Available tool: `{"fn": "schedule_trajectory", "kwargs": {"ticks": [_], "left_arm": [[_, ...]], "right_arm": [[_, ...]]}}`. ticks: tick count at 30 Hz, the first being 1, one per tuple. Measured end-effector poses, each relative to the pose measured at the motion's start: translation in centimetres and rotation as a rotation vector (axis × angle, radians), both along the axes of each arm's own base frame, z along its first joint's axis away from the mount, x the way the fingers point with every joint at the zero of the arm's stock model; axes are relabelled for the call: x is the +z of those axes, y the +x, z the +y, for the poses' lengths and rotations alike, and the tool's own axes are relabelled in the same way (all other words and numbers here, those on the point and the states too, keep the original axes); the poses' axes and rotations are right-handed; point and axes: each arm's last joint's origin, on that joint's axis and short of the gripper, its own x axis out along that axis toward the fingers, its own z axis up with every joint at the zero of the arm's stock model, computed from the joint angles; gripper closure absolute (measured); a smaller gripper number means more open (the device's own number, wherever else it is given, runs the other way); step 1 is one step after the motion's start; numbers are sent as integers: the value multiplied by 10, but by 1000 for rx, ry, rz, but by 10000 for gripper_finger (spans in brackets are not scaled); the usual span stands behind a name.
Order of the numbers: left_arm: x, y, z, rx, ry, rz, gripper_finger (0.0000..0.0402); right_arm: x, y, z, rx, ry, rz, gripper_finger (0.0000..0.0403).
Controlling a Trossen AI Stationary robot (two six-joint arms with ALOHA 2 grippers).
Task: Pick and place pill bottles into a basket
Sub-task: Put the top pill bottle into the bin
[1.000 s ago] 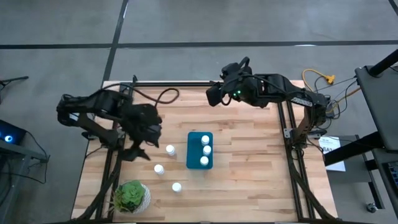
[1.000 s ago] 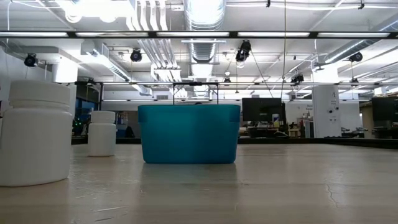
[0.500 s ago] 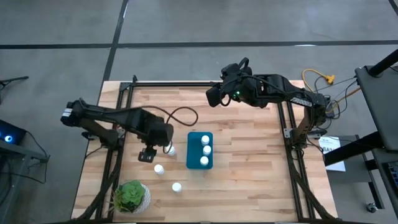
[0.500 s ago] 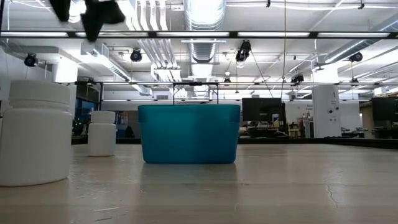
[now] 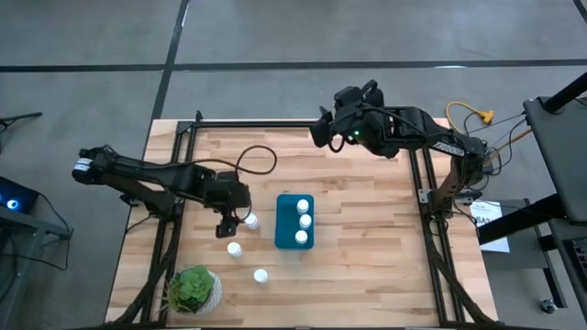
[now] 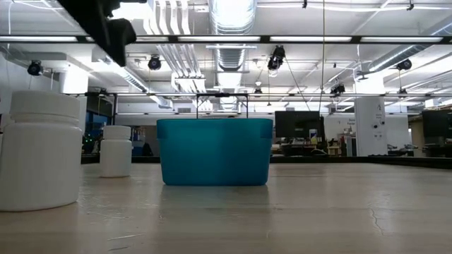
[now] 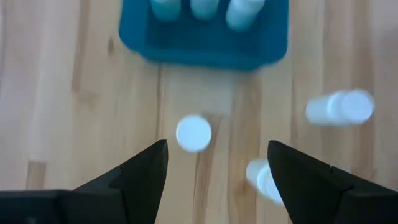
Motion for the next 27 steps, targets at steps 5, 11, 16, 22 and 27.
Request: {"fn": "schedule_trajectory", "kwargs": {"ticks": [5,11,16,22,27], "left_arm": [[7,4,0,13,-2,-101,143],[4,9,-1,14,0,-94,143],[0,13,-1,6,8,-85,143],[-1,11,0,11,24,-95,143],[0,9,0,25,26,-104,143]], "right_arm": [[2,0,-2,42,-79,103,184],[3,1,-1,76,-101,135,184],[2,1,-1,59,-69,95,184],[1,-18,-2,-55,58,-6,184],[20,-65,2,-174,14,-64,184]]}}
